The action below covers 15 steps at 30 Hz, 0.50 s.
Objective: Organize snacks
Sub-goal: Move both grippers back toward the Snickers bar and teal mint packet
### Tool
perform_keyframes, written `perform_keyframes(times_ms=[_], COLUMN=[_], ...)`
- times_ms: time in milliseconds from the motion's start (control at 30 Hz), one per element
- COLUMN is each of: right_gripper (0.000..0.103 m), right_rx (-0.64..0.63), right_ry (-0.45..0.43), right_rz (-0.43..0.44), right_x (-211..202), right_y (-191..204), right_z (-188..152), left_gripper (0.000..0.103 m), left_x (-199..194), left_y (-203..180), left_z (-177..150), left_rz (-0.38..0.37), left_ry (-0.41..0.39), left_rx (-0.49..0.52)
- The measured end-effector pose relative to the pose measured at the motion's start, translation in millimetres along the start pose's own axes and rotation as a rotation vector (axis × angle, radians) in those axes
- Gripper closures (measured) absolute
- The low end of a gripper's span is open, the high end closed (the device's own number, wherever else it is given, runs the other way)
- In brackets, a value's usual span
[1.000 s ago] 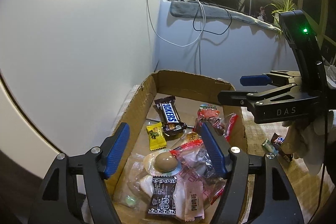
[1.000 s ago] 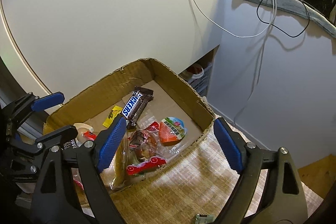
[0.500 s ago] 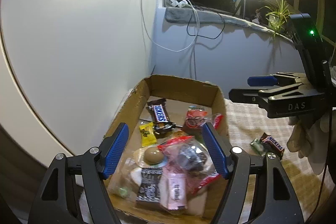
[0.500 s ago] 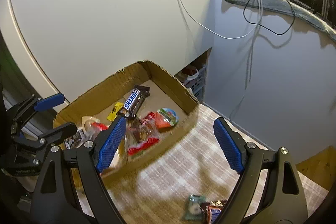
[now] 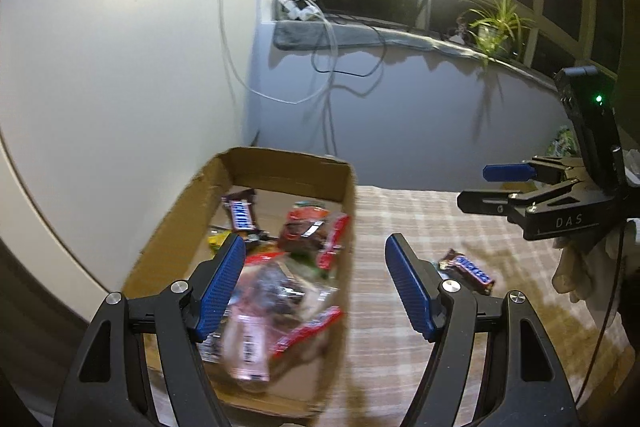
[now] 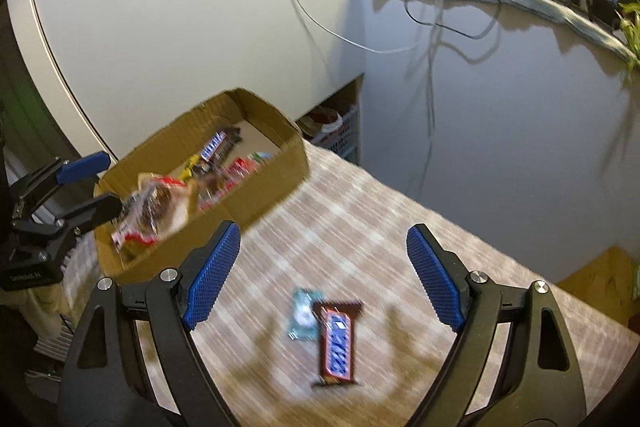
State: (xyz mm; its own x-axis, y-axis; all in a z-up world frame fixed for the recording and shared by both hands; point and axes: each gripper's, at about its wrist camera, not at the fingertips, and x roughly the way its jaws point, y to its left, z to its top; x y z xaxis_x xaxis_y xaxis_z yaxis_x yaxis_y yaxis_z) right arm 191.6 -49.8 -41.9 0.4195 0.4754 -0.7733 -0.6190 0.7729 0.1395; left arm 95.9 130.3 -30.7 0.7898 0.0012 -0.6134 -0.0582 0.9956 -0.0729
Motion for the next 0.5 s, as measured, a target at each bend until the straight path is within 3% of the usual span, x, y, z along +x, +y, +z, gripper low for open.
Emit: perform_keyframes(times_ms=[400,500], right_gripper=[0.015,0.017], right_rx=[-0.013,-0.021], right_ry=[0.099,0.12], right_rz=[0.023,0.036], right_x=[2.6,8.0], right_y=[-17.2,-17.0], right_z=[-50.1,-56.1], left_gripper=[0.031,0.043], left_x=[11.8,17.6], left_y=[-54.3,-64.5], left_z=[-15.3,-19.7], left_rz=[-0.091,-0.112], left_ry=[0.048,0.072], left_rx=[0.054,0.07])
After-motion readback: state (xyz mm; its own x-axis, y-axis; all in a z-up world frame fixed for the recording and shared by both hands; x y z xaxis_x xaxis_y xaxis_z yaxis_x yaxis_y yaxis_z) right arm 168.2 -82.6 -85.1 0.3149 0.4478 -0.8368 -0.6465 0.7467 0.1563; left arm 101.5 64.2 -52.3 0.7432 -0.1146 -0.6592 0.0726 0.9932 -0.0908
